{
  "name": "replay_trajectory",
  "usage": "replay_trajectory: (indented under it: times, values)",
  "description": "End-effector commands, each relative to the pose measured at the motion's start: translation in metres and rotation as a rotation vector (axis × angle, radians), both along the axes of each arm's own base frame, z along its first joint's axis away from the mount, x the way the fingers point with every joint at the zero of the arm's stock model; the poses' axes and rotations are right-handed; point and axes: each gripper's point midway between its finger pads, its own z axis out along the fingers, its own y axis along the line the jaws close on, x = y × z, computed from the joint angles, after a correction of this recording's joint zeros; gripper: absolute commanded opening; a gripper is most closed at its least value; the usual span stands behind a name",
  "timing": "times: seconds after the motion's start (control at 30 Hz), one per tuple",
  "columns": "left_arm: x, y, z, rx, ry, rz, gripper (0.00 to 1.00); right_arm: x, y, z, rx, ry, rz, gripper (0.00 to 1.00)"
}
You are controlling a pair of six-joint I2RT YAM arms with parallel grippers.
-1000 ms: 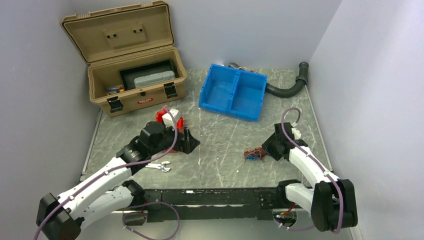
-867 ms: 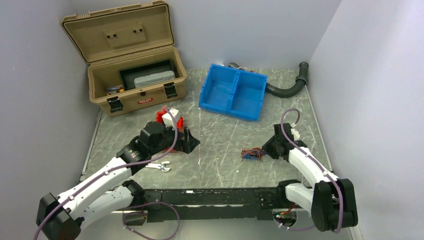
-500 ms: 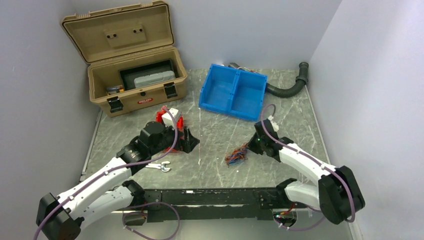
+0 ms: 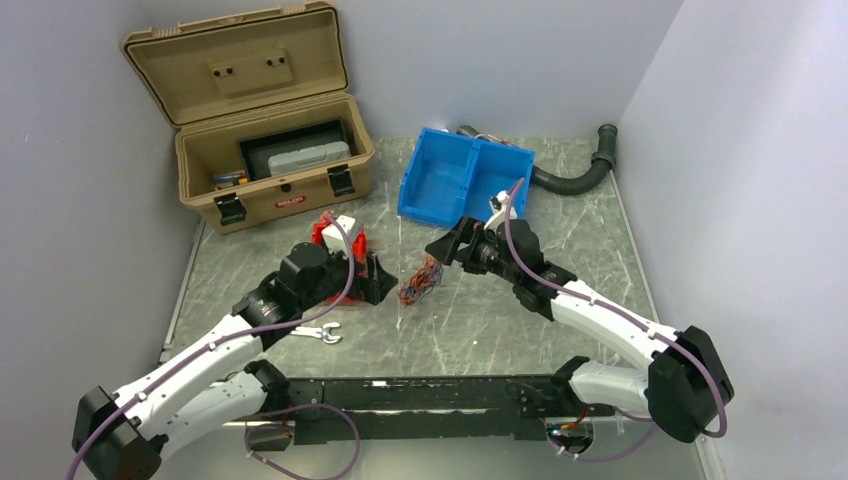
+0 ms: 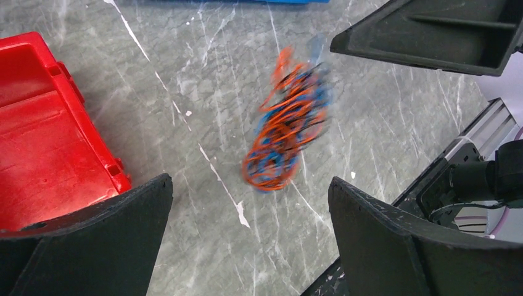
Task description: Untangle the cables
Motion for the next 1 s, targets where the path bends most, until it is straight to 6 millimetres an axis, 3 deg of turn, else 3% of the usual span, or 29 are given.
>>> replay_trajectory:
  times: [0.0,0.13,0.27,0.5,0.7,0.8,0.97]
  values:
    - [0.007,-0.002,0.031,-0.045,-0.065,0.02,0.99,0.008,-0.017,0.013,-0.048,-0.031,-0.065,0.99]
    - [0.006,-0.009,0.024,-0.036,-0.056,-0.018,0.99,0.001,-0.049,-0.018,-0.2,0.024,-0.154,1.0]
    - [0.013,-0.021,0.018,-0.005,-0.035,-0.055,0.98,-0.007,-0.067,-0.033,-0.258,0.052,-0.193,0.96]
    - [0.036,-0.052,-0.005,0.142,0.033,-0.127,0.91,-0.013,-0.073,-0.036,-0.242,0.051,-0.213,0.94]
    - [0.056,-0.064,-0.042,0.289,0.122,-0.125,0.73,-0.014,-0.077,-0.032,-0.265,0.032,-0.205,0.93]
    - [0.058,-0.073,-0.058,0.321,0.167,-0.159,0.64,-0.016,-0.08,-0.032,-0.275,0.019,-0.206,0.93]
    - [0.051,-0.085,-0.09,0.324,0.254,-0.21,0.64,-0.019,-0.082,-0.033,-0.275,0.003,-0.2,0.94]
